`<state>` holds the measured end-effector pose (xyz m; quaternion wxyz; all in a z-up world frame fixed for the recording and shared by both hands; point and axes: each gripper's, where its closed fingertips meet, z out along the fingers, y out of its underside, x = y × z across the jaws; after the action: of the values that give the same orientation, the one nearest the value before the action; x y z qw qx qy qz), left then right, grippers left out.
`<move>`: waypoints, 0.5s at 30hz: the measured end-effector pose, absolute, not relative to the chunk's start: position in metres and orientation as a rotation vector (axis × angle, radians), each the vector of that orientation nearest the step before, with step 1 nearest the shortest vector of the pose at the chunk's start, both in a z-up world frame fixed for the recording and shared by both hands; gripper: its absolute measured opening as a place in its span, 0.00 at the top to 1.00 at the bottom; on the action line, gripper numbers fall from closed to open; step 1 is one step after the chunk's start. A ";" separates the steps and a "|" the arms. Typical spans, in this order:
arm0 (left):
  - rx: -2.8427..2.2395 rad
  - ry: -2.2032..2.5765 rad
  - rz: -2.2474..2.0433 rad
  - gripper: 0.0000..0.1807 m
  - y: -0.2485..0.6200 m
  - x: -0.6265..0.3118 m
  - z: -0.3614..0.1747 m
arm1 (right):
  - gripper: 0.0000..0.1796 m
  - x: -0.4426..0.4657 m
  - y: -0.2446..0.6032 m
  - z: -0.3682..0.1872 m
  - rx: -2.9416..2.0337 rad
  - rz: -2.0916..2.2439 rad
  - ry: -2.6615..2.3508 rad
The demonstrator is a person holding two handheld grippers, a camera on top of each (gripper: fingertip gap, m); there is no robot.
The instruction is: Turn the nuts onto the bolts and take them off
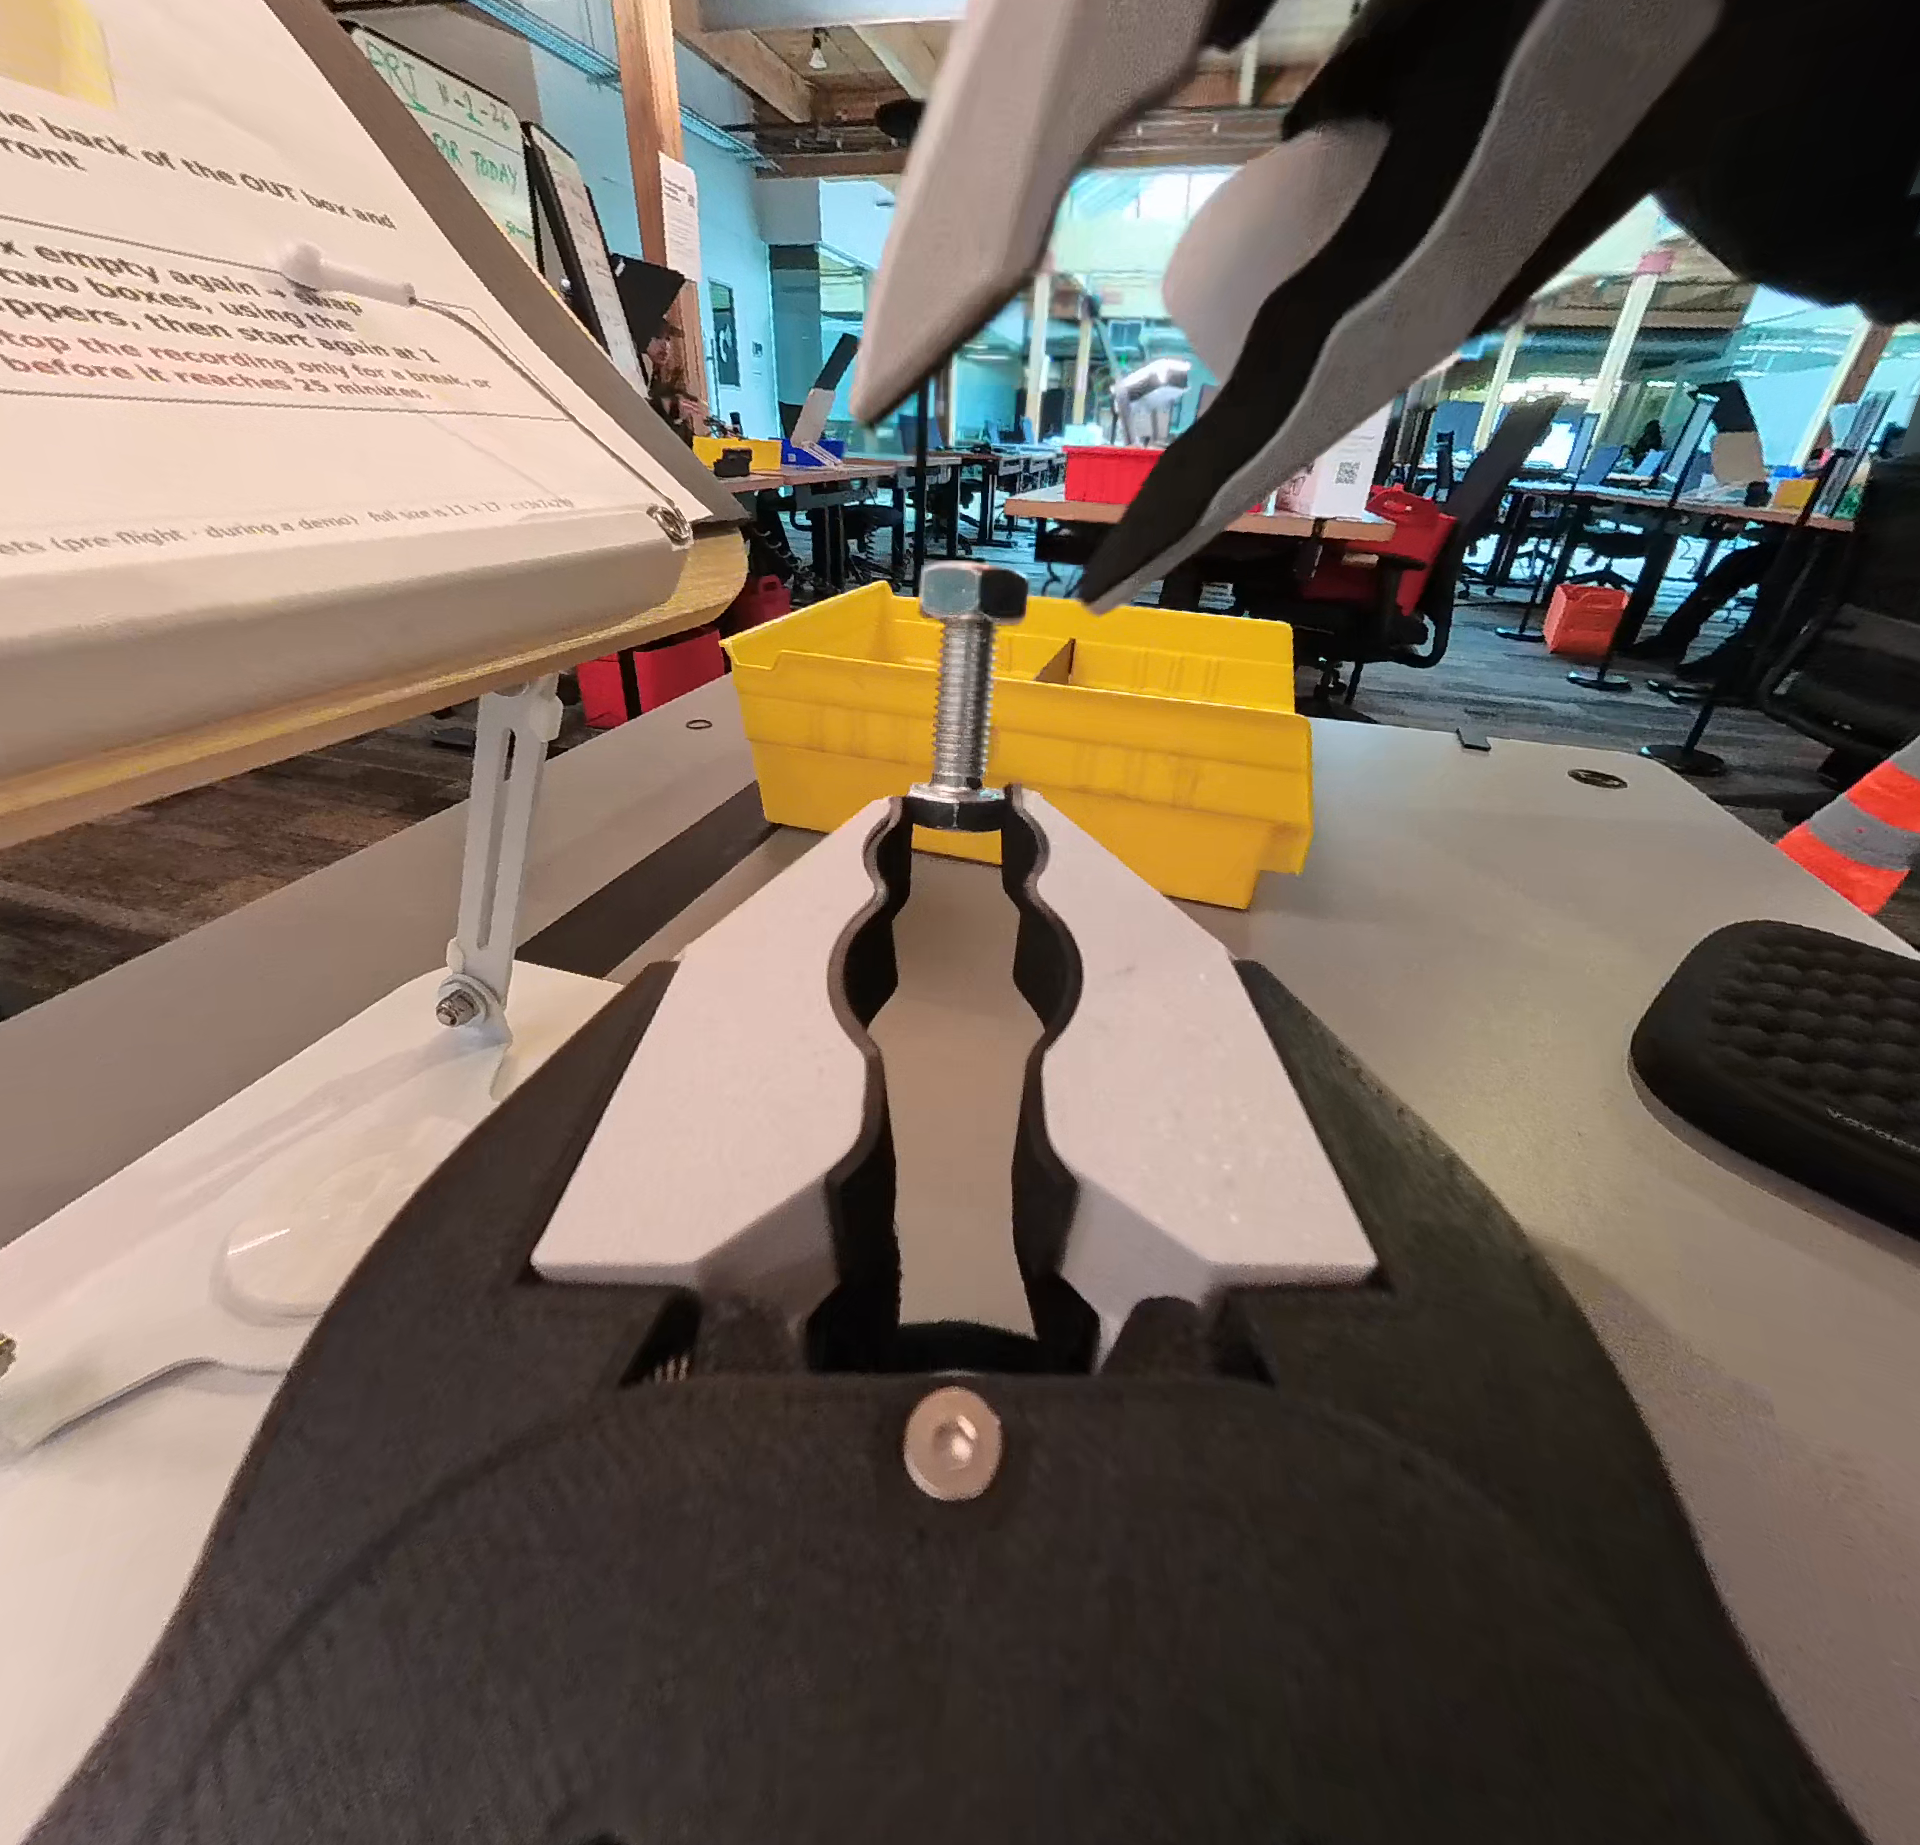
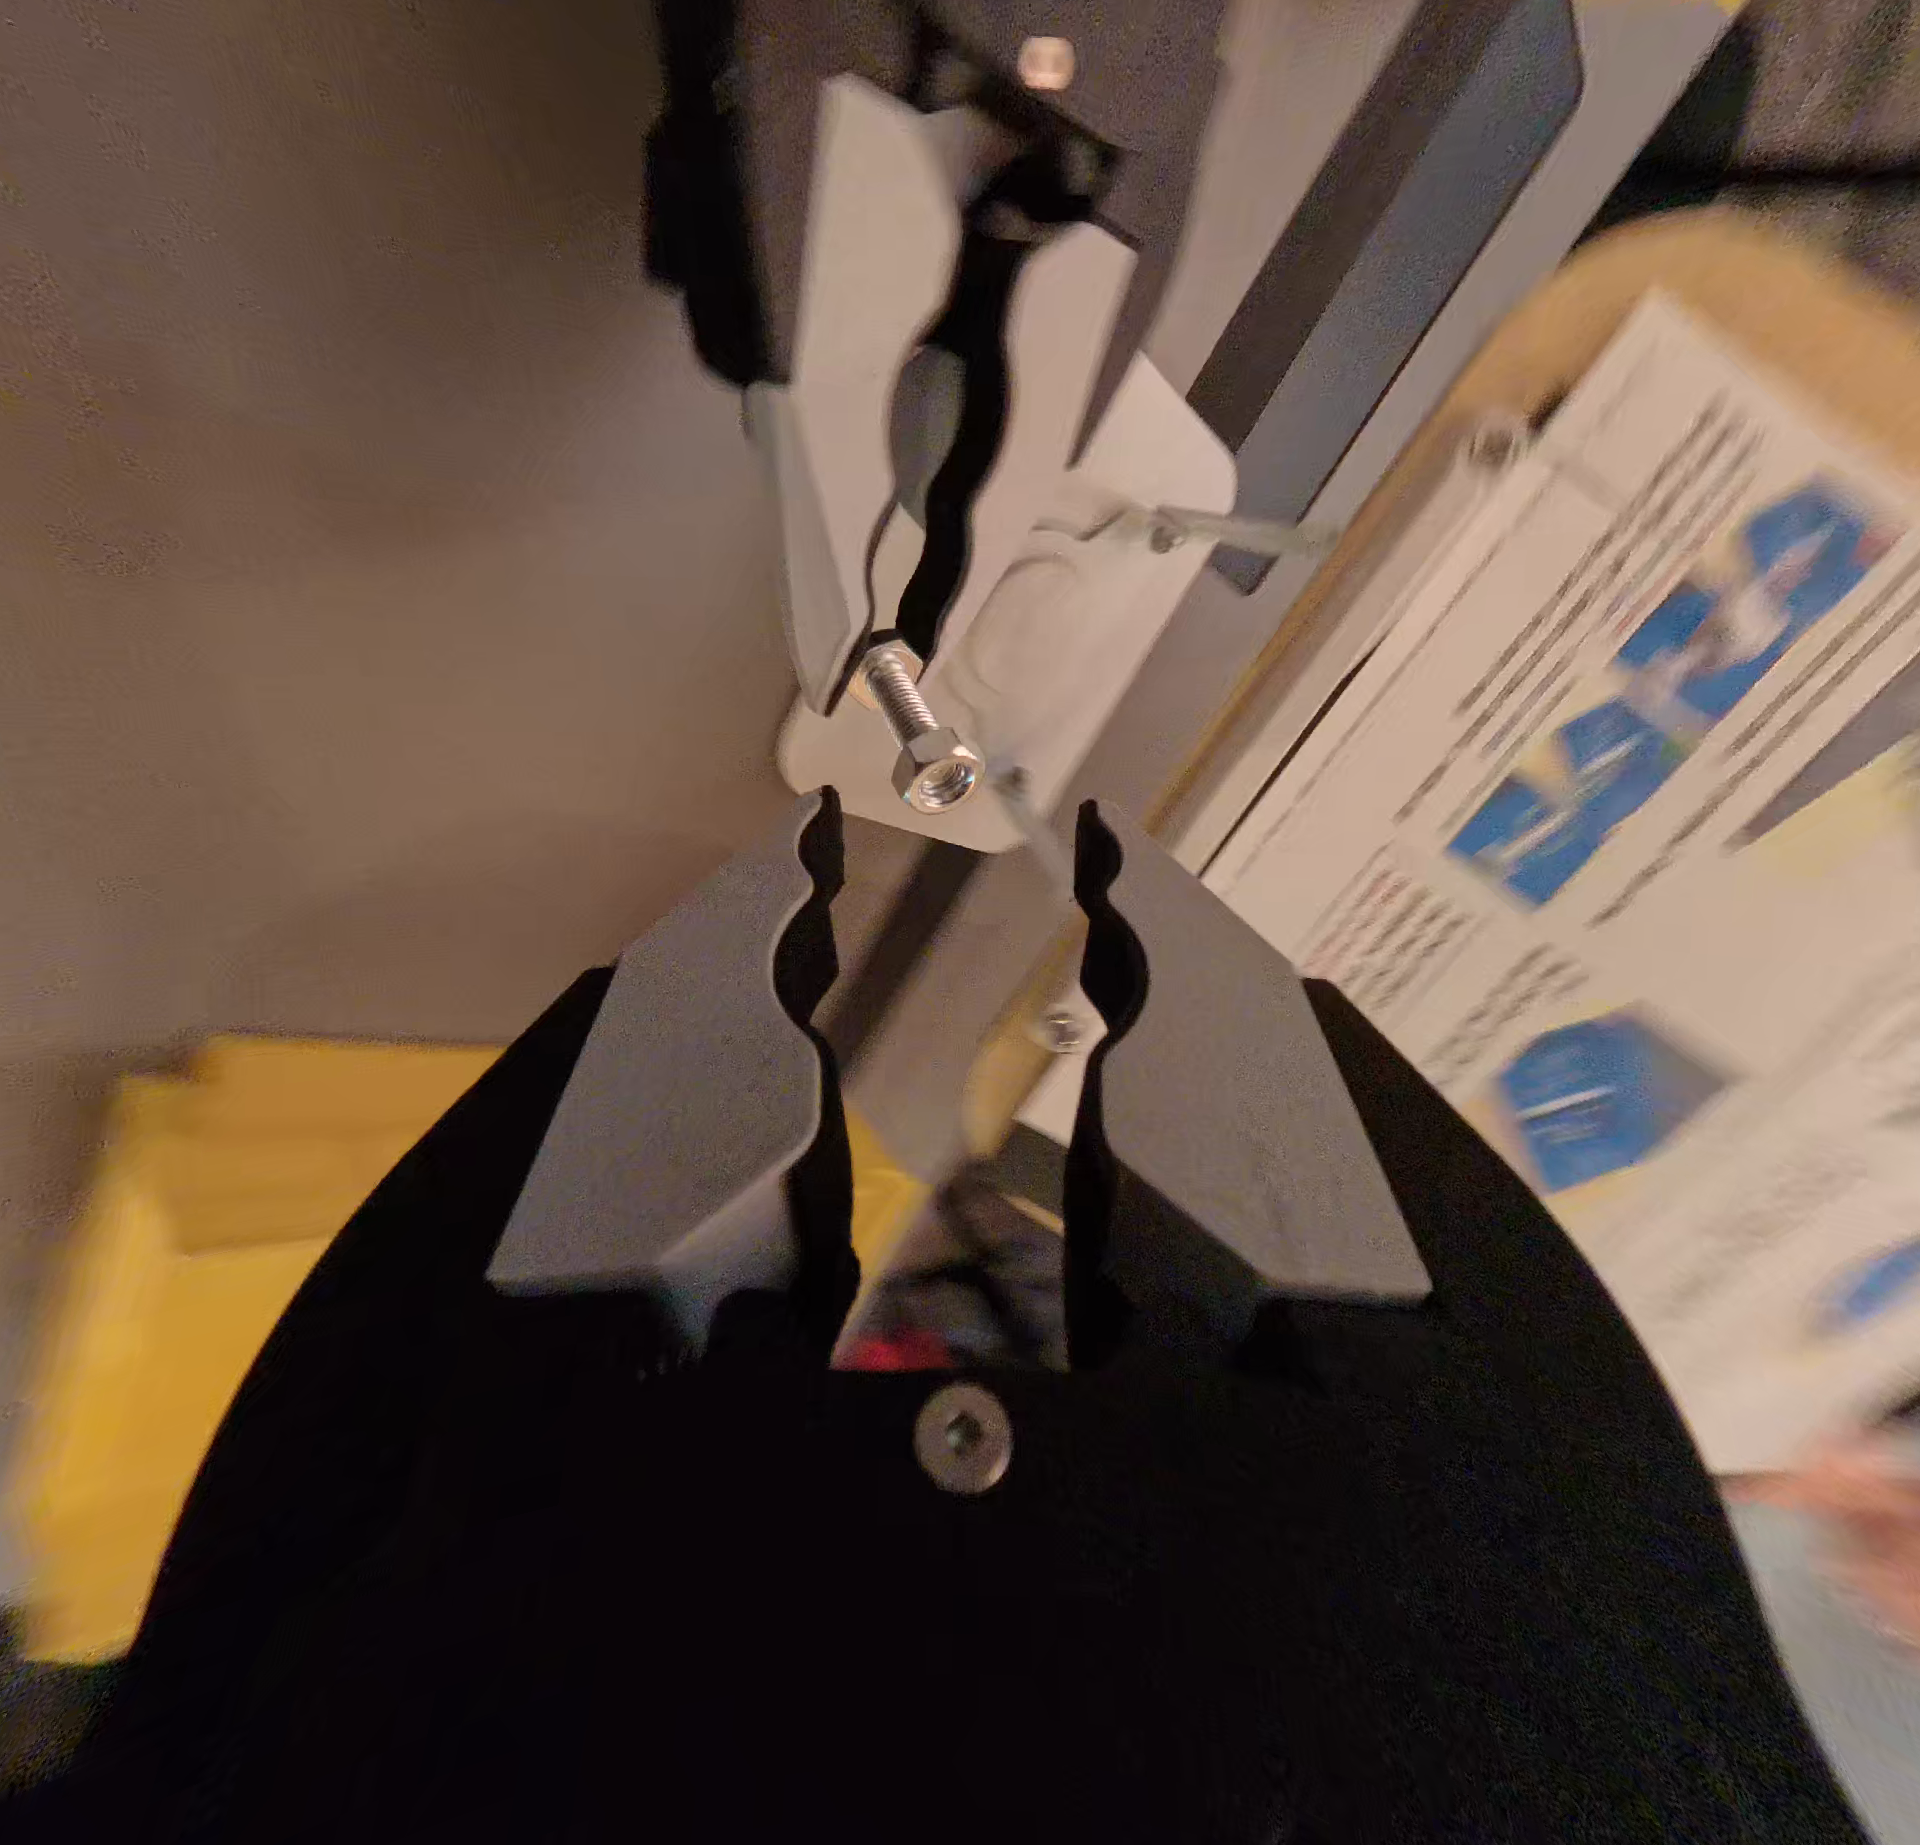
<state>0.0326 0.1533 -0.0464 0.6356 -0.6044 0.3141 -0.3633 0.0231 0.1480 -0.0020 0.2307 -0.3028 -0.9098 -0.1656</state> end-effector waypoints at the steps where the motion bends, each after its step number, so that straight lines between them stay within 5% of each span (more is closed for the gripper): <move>1: -1.382 0.713 -0.822 0.91 0.154 0.032 -0.046 | 0.74 0.024 0.148 0.000 -1.031 -0.332 -2.460; 8: -1.383 0.705 -0.795 0.91 0.155 0.031 -0.046 | 0.79 0.023 0.146 -0.007 -1.938 0.508 -1.997; 15: -1.386 0.712 -0.793 0.91 0.155 0.033 -0.047 | 0.90 0.017 0.144 -0.015 -2.037 0.732 -1.878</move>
<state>0.0330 0.1550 -0.0469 0.6418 -0.6079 0.3123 -0.3478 0.0175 0.1438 -0.0154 0.1376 -0.7041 -0.6491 0.2530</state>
